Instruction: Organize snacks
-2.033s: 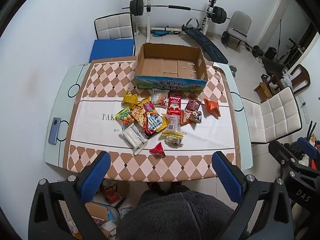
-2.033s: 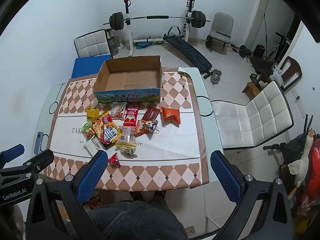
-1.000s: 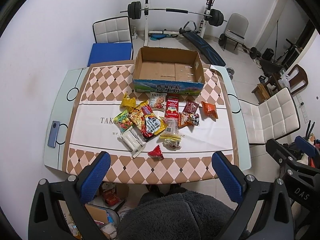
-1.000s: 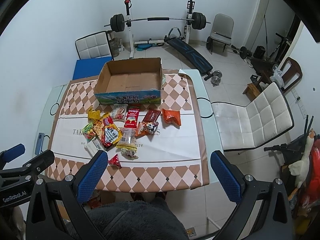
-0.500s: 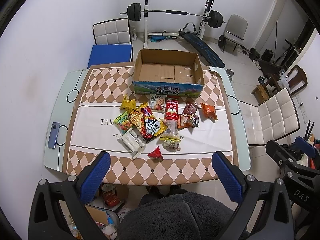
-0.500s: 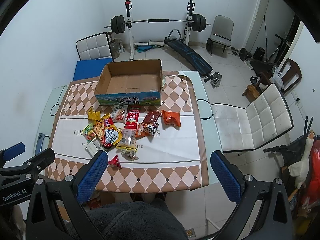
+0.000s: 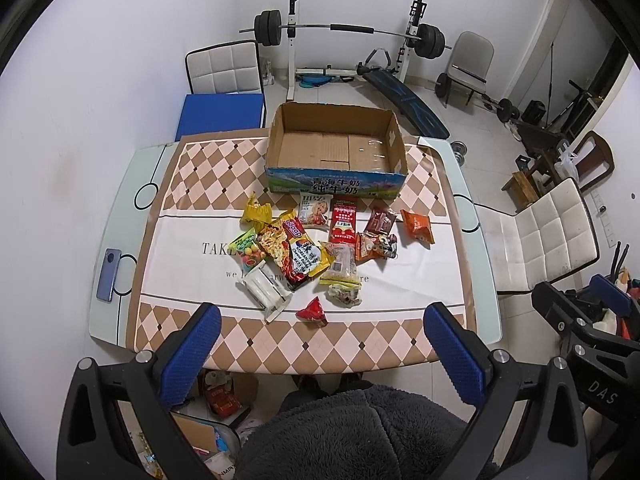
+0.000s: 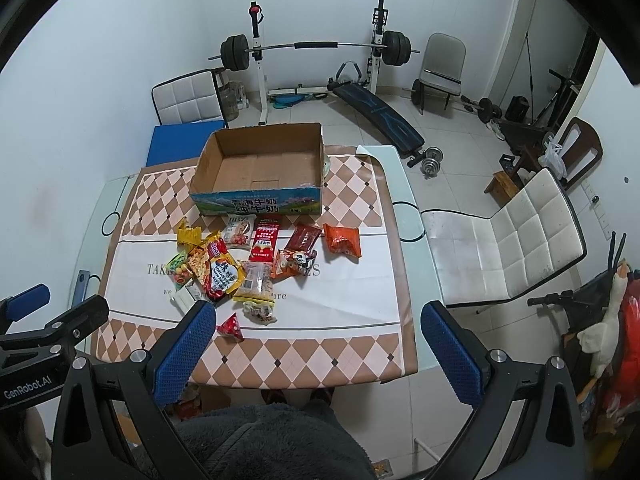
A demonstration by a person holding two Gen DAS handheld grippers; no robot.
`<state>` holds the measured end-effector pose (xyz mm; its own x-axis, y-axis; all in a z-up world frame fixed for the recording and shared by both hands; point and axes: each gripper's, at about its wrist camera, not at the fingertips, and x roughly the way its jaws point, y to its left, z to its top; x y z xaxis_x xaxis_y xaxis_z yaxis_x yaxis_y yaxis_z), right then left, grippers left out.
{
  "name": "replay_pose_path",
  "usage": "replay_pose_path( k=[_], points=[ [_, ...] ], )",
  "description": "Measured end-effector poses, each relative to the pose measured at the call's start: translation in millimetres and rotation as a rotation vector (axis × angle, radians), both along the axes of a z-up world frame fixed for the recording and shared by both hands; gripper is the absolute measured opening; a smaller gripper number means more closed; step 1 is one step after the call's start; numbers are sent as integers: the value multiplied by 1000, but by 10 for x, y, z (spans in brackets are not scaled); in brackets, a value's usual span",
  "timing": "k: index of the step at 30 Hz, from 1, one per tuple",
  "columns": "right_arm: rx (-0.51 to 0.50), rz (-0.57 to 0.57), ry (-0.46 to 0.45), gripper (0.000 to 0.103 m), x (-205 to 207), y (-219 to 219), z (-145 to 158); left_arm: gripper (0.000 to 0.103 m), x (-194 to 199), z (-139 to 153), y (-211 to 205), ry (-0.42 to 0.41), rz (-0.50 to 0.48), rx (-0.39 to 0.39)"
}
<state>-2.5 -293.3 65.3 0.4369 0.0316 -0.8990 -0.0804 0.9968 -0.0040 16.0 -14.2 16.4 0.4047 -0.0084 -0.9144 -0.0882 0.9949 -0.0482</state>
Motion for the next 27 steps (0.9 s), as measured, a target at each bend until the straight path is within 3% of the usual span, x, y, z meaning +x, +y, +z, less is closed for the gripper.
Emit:
replay_pose_path(
  k=[20,24,27],
  points=[
    [24,-7,15,103,56,10,-8,103,100,43,53,2,11,-14],
    [61,-9,59,103,247,50,-149,103,310,-113,207,13,55,-12],
    [94,-9,110,103,439,80,-407,103,492,-405,391,54,110,3]
  ],
)
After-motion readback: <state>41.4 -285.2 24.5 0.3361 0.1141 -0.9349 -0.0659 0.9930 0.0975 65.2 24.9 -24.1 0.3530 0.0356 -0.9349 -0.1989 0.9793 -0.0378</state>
